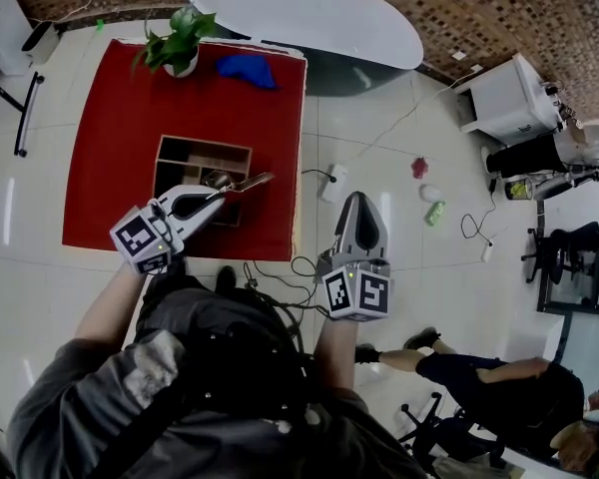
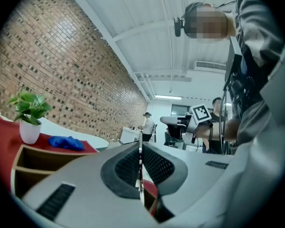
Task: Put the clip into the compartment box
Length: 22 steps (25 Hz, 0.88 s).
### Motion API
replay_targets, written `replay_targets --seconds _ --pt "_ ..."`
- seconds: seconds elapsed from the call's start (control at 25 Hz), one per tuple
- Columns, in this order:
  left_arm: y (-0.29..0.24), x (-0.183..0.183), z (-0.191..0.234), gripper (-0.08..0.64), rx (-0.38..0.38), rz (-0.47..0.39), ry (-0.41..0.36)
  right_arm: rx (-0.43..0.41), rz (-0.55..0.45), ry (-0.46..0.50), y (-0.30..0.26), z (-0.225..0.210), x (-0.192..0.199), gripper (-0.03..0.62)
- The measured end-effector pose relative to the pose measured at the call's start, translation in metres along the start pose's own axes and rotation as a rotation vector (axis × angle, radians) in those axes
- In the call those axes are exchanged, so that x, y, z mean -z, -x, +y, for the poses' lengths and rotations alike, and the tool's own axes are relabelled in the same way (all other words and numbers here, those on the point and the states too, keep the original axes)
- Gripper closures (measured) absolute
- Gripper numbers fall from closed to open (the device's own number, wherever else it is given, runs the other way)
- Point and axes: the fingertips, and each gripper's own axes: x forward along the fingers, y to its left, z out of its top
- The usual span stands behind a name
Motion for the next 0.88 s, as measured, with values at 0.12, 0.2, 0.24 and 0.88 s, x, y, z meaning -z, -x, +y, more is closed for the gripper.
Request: replay_targets --seconds 0.12,0.2,0.24,0.88 --pt "-0.01 -0.01 -0.002 0.54 0.024 -0.013 -0.034 -0.001 -0.004 0.002 0.002 0.002 -0.001 0.58" --pt "-0.018 -0.008 -0.001 0.54 0.034 -0.019 -0.059 -0.004 -0.004 0.002 0.005 0.003 0.0 0.58" --pt "-0.021 -0.006 -0.001 0.54 0.036 -0.018 -0.067 -0.005 -0.003 0.003 0.006 0.003 0.001 0.58" --pt "-0.004 0.027 0.015 0.536 -0.052 0.077 -0.067 0.008 -0.004 -0.036 -0.001 -0.005 0.004 0.58"
